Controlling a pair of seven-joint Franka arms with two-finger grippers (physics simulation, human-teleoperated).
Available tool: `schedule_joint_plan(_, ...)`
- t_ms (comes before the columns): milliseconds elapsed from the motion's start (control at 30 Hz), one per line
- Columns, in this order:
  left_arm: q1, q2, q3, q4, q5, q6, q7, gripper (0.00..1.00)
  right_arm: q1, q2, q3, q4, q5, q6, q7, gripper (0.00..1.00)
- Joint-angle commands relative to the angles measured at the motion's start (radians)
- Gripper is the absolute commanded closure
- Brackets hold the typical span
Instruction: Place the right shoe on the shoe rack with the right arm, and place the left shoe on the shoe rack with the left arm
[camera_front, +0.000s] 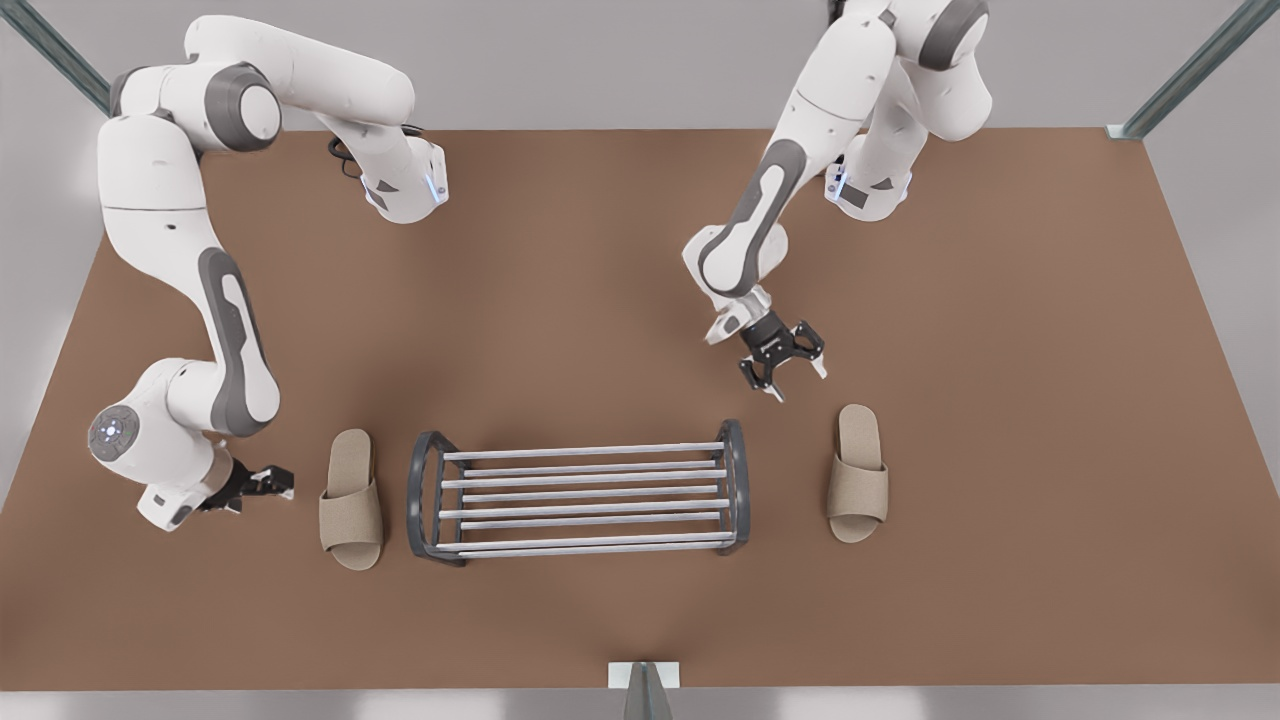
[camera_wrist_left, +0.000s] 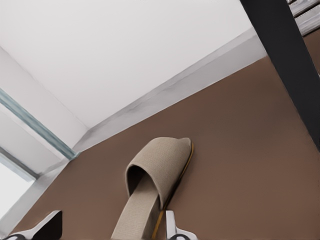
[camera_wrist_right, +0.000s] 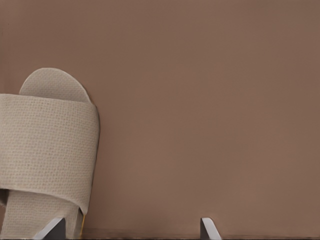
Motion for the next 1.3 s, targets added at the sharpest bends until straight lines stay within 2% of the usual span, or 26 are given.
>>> schedule_joint_plan(0,0.001,-0.008,0.032,-0.044,0.197,0.248,-1.388,0.00,-0.046,-0.068,0.050,-0.086,0.009,-0.030,-0.236,0.00)
schedule_joint_plan(33,0.004,-0.005,0.036,-0.048,0.208,0.250,-1.388,0.00,-0.095,-0.124,0.094,-0.160,0.009,-0.028,-0.210,0.00)
schedule_joint_plan(100,0.074,0.002,0.039,-0.064,0.272,0.287,-1.387,0.00,-0.111,-0.146,0.105,-0.203,0.009,-0.018,-0.190,0.00)
schedule_joint_plan(167,0.114,0.012,0.039,-0.064,0.326,0.316,-1.388,0.00,-0.106,-0.140,0.105,-0.198,0.009,0.024,-0.171,0.00)
schedule_joint_plan(300,0.232,0.020,0.039,-0.054,0.570,0.385,-1.388,0.01,-0.083,-0.094,0.103,-0.178,0.004,0.024,-0.091,0.00)
schedule_joint_plan(700,0.356,0.071,0.041,0.036,0.938,0.432,-1.341,0.01,-0.037,0.021,0.103,-0.103,0.010,0.062,0.005,0.00)
schedule_joint_plan(867,0.358,0.123,0.053,0.078,0.978,0.429,-1.341,0.01,-0.039,0.096,0.103,-0.050,0.009,0.128,0.008,0.00)
schedule_joint_plan(1267,0.401,0.203,0.052,0.191,1.019,0.437,-1.342,0.01,-0.020,0.145,0.105,-0.002,0.025,0.147,0.010,0.00)
